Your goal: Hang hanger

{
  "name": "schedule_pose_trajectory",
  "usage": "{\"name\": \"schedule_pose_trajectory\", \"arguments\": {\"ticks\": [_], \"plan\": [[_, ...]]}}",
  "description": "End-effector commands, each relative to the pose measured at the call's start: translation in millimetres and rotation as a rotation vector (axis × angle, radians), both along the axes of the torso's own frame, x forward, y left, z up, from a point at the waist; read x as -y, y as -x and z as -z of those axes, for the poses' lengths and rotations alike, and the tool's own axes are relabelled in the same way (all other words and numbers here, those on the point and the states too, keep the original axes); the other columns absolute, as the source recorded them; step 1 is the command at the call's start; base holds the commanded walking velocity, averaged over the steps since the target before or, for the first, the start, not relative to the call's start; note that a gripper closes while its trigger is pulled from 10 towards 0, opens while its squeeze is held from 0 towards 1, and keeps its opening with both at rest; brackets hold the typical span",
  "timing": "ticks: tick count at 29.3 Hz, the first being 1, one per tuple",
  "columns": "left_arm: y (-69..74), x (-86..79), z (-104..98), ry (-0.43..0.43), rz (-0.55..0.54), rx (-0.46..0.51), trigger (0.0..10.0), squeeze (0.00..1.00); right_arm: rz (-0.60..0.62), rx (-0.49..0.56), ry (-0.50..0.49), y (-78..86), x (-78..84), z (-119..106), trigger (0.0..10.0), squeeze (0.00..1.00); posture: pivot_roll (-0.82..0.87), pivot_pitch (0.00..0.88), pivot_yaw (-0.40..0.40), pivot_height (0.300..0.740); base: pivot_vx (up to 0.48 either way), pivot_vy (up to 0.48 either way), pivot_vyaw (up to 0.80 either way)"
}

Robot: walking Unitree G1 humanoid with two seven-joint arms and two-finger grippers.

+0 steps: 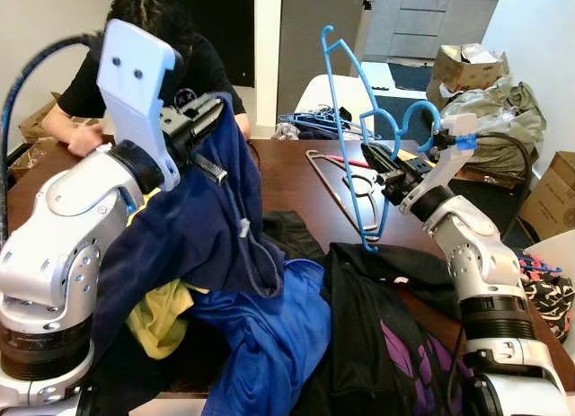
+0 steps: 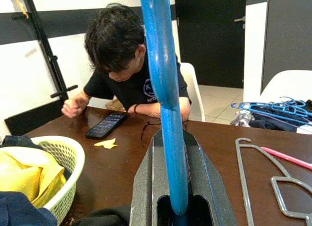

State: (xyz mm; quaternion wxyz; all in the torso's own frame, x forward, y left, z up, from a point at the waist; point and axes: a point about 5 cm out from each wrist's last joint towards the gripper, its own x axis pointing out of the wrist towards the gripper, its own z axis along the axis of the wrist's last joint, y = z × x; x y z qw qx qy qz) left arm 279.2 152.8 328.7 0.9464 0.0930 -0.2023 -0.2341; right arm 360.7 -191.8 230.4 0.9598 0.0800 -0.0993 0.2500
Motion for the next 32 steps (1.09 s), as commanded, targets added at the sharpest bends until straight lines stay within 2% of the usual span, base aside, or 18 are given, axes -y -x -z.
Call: {"name": "schedule_pose_trajectory", "arguments": {"ticks": [1,4,6,9,22,25,30,32], "plan": [[0.9,5.8,2,0.005,0.015,-0.011,10.0,0.0,0.012,0.01,-0.003,-1.6,-0.8,-7,10.0,0.0,0.05,0.0,-0.011,0.74,-0.304,0.0,0.0],[0.9,5.8,2,0.005,0.015,-0.011,10.0,0.0,0.012,0.01,-0.003,-1.6,-0.8,-7,10.0,0.0,0.05,0.0,-0.011,0.74,-0.304,0.0,0.0],[-1.0,17.3,8,0.005,0.05,-0.038,10.0,0.0,0.066,0.002,-0.008,-5.0,6.5,-9,10.0,0.0,0.04,0.0,-0.007,0.74,-0.33,0.0,0.0],[-3.4,26.2,15,0.007,0.073,-0.062,10.0,0.0,0.099,-0.004,-0.014,-6.4,12.5,-10,10.0,0.0,0.04,0.0,-0.007,0.74,-0.347,0.0,0.0],[-7.5,33.4,27,0.023,0.089,-0.103,10.0,0.0,0.114,-0.02,0.013,-6.5,11.8,-7,10.0,0.0,0.03,0.0,-0.004,0.74,-0.37,0.0,0.0],[-9.0,35.9,32,0.026,0.093,-0.119,10.0,0.0,0.168,-0.055,0.056,-10.5,15.3,-2,10.0,0.0,0.03,0.0,-0.006,0.74,-0.395,0.0,-0.8],[-9.5,37.0,33,0.028,0.096,-0.123,10.0,0.0,0.207,-0.073,0.063,-12.6,19.1,0,10.0,0.0,0.03,0.0,-0.006,0.74,-0.395,0.0,-0.8],[-10.4,38.1,33,0.034,0.096,-0.118,10.0,0.0,0.258,-0.093,0.073,-14.5,26.2,1,10.0,0.0,0.03,0.0,-0.007,0.74,-0.394,0.0,-0.8]]}}
